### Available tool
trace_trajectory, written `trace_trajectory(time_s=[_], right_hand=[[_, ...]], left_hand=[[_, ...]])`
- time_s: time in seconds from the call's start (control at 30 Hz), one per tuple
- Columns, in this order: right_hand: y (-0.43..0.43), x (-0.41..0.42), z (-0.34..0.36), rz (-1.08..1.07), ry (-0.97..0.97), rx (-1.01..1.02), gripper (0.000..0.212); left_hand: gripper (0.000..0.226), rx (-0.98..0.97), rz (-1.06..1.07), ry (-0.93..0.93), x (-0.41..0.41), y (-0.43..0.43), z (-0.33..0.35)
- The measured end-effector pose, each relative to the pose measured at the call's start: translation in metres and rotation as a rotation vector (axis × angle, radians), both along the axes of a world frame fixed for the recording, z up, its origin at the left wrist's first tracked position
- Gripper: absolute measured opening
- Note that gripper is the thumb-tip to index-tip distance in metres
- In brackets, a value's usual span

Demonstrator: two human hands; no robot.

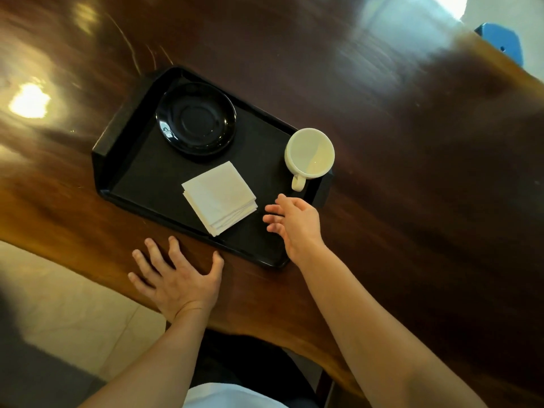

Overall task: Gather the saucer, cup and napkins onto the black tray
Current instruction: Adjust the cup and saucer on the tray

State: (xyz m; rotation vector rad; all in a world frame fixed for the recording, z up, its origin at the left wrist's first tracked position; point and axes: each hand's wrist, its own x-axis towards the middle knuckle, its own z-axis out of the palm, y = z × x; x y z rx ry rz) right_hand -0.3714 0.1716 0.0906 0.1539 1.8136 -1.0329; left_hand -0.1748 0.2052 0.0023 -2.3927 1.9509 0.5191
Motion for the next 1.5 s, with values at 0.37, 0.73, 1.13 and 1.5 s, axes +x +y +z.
trace_trajectory(time_s=[0.37,0.73,1.13,1.5], right_hand=[[-0.113,0.032,-0.001,0.236,0.064,-0.059,0.011],[-0.153,0.034,-0.018,0.175,-0.068,0.119,0.016],[-0.175,0.037,-0.038,0.040,-0.060,0.106,0.023],[-0.158,0.033,-0.022,0.248,0.053,0.010,0.032]], left_hand=[[0.093,0.067,-0.007,-0.036,0.002,-0.003,0.000],[0.094,0.068,-0.018,-0.060,0.003,-0.003,-0.002],[0.093,0.046,-0.030,-0.047,0.004,-0.002,-0.007],[0.092,0.035,-0.028,-0.053,0.004,-0.002,-0.009]])
